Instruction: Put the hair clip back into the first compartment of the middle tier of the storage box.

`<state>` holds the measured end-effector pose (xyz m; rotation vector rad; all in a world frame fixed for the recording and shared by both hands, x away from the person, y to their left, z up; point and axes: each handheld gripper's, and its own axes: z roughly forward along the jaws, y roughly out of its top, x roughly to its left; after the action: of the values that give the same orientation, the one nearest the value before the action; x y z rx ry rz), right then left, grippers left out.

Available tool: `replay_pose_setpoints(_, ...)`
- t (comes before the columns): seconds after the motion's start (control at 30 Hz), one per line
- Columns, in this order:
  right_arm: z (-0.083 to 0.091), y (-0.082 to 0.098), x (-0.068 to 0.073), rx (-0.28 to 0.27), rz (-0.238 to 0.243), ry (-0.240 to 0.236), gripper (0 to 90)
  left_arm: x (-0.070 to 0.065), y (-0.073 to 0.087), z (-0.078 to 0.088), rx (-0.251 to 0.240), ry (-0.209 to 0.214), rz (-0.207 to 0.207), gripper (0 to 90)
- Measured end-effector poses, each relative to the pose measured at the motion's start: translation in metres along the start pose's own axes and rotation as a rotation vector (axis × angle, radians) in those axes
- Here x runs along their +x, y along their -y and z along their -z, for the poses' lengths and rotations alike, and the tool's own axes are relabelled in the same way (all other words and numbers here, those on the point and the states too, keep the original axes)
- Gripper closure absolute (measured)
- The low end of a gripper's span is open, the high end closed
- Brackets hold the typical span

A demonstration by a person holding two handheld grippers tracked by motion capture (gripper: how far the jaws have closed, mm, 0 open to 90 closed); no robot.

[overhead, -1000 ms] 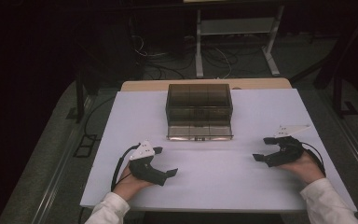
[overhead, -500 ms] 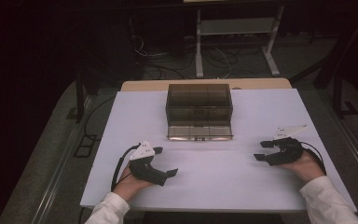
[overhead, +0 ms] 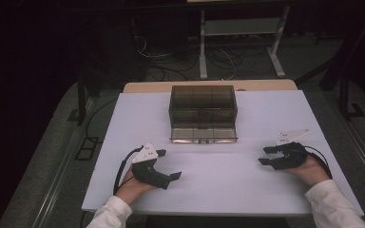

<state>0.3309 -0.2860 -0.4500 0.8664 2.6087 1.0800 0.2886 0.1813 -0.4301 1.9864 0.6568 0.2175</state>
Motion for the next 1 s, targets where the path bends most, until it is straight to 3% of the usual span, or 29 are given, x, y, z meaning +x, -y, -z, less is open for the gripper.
replay_pose_setpoints(0.57,-0.0025,0.0009,0.003,0.004,0.065,-0.001,53.7,-0.0004,-0.0001,-0.0002,-0.004,0.003,0.001,0.0)
replay_pose_setpoints(1.0,-0.0034,0.0012,0.0028,-0.003,0.066,-0.017,58.3,-0.0005,-0.0001,0.0001,-0.004,0.004,0.001,0.0)
